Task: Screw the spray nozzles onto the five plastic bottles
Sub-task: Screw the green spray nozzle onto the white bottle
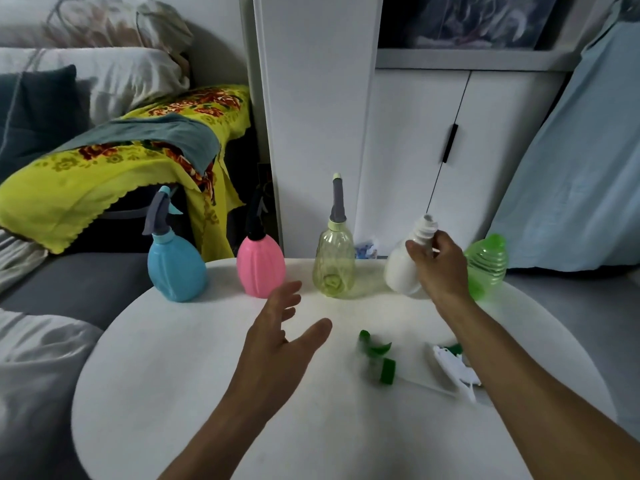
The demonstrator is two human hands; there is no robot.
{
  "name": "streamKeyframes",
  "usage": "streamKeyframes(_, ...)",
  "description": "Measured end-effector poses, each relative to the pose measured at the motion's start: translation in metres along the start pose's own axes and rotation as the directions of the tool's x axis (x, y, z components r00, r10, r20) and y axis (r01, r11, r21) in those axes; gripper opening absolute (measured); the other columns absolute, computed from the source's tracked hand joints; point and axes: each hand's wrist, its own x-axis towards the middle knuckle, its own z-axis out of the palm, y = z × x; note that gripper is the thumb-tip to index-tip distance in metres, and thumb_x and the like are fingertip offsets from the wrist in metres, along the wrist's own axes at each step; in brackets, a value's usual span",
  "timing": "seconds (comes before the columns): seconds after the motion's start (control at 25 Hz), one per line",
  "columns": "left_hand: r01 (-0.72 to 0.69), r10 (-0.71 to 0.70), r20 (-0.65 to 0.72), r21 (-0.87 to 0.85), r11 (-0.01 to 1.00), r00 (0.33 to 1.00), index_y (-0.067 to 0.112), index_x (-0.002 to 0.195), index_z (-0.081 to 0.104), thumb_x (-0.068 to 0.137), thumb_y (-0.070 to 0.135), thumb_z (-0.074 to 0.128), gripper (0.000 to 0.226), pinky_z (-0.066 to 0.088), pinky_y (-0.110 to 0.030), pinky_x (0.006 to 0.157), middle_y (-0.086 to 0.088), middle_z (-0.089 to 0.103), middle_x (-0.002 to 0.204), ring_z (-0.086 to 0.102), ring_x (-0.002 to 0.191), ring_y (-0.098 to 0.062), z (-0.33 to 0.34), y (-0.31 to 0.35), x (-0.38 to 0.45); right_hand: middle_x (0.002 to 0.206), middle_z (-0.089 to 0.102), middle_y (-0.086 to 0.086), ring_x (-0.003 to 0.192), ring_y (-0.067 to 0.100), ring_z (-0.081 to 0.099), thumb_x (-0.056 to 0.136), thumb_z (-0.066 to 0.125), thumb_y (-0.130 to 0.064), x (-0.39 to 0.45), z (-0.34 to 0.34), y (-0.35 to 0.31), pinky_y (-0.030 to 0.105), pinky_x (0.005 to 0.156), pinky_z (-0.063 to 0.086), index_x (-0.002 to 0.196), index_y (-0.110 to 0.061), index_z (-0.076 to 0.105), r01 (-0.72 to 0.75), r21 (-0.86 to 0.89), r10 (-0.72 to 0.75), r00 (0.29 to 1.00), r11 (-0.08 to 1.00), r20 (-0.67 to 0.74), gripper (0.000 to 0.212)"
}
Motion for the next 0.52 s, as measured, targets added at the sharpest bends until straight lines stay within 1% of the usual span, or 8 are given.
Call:
streamKeyframes(0.08, -0.033, 0.034, -0.018, 0.058, 0.998, 0.999, 0.044, 0.129, 0.044, 0.084, 0.036, 0.073, 0.054, 0.039, -0.025, 0.090, 0.020, 0.052, 0.125, 0.050, 0.119, -0.005, 0.002, 0.001, 0.002, 0.099, 0.072, 0.004, 0.089, 0.023, 0.066, 0.083, 0.072, -0.032, -0.007, -0.014, -0.019, 0.028, 0.072, 0.046, 0.103, -0.017, 0.066, 0.060, 0.041, -0.057, 0.996, 0.997, -0.065, 0.025)
streamKeyframes(0.16, -0.102, 0.107, -0.036, 0.138, 0.985, 0.994, 0.040, 0.135, 0.042, 0.081, 0.042, 0.074, 0.063, 0.041, -0.025, 0.094, 0.020, 0.050, 0.128, 0.048, 0.122, -0.004, 0.005, 0.003, 0.002, 0.086, 0.072, -0.017, 0.077, 0.003, 0.065, 0.077, 0.073, -0.042, -0.027, -0.032, -0.039, 0.015, 0.061, 0.045, 0.091, -0.032, 0.065, 0.139, 0.099, -0.138, 0.990, 0.985, -0.025, 0.019)
streamKeyframes(0.2, -0.156, 0.164, -0.032, 0.176, 0.972, 0.986, 0.041, 0.138, 0.039, 0.077, 0.050, 0.075, 0.071, 0.041, -0.023, 0.096, 0.023, 0.048, 0.129, 0.046, 0.122, 0.001, 0.007, 0.006, 0.000, 0.081, 0.072, -0.021, 0.073, -0.004, 0.065, 0.075, 0.073, -0.046, -0.040, -0.040, -0.047, 0.009, 0.058, 0.044, 0.087, -0.034, 0.067, 0.166, 0.130, -0.172, 0.985, 0.977, 0.035, 0.018)
streamKeyframes(0.28, -0.287, 0.294, 0.012, 0.249, 0.925, 0.956, 0.046, 0.143, 0.025, 0.066, 0.065, 0.074, 0.093, 0.036, -0.013, 0.096, 0.028, 0.041, 0.133, 0.041, 0.121, 0.011, 0.012, 0.012, -0.008, 0.084, 0.076, -0.019, 0.074, -0.004, 0.068, 0.072, 0.075, -0.047, -0.074, -0.046, -0.056, 0.008, 0.059, 0.047, 0.088, -0.033, 0.073, 0.122, 0.275, -0.193, 0.949, 0.954, 0.249, 0.022)
streamKeyframes(0.32, -0.344, 0.347, 0.039, 0.279, 0.897, 0.937, 0.047, 0.145, 0.019, 0.062, 0.069, 0.074, 0.102, 0.036, -0.012, 0.097, 0.028, 0.038, 0.135, 0.041, 0.121, 0.011, 0.015, 0.015, -0.011, 0.088, 0.078, -0.016, 0.078, -0.001, 0.070, 0.072, 0.077, -0.045, -0.091, -0.045, -0.060, 0.012, 0.062, 0.050, 0.094, -0.032, 0.075, 0.062, 0.342, -0.199, 0.902, 0.938, 0.384, 0.025)
streamKeyframes(0.4, -0.374, 0.379, 0.049, 0.320, 0.870, 0.924, 0.039, 0.148, 0.022, 0.060, 0.068, 0.075, 0.107, 0.048, -0.022, 0.094, 0.025, 0.043, 0.133, 0.051, 0.115, 0.000, 0.022, 0.016, -0.016, 0.097, 0.079, -0.007, 0.089, 0.009, 0.074, 0.075, 0.077, -0.039, -0.115, -0.037, -0.065, 0.020, 0.067, 0.054, 0.104, -0.028, 0.075, -0.073, 0.401, -0.195, 0.785, 0.913, 0.588, 0.031)
streamKeyframes(0.48, -0.348, 0.376, -0.006, 0.365, 0.864, 0.927, 0.034, 0.140, 0.040, 0.062, 0.062, 0.077, 0.091, 0.054, -0.030, 0.084, 0.020, 0.058, 0.123, 0.060, 0.100, -0.005, 0.025, 0.013, -0.014, 0.108, 0.077, -0.003, 0.099, 0.016, 0.073, 0.078, 0.077, -0.031, -0.121, -0.038, -0.062, 0.028, 0.075, 0.058, 0.113, -0.025, 0.071, -0.159, 0.386, -0.183, 0.679, 0.909, 0.711, 0.036)
streamKeyframes(0.52, -0.329, 0.369, -0.033, 0.386, 0.862, 0.929, 0.034, 0.134, 0.046, 0.062, 0.058, 0.078, 0.082, 0.054, -0.029, 0.081, 0.019, 0.062, 0.117, 0.060, 0.094, -0.005, 0.025, 0.011, -0.013, 0.113, 0.075, -0.004, 0.103, 0.018, 0.071, 0.078, 0.076, -0.027, -0.118, -0.042, -0.059, 0.032, 0.083, 0.058, 0.118, -0.026, 0.068, -0.168, 0.340, -0.167, 0.624, 0.925, 0.764, 0.040)
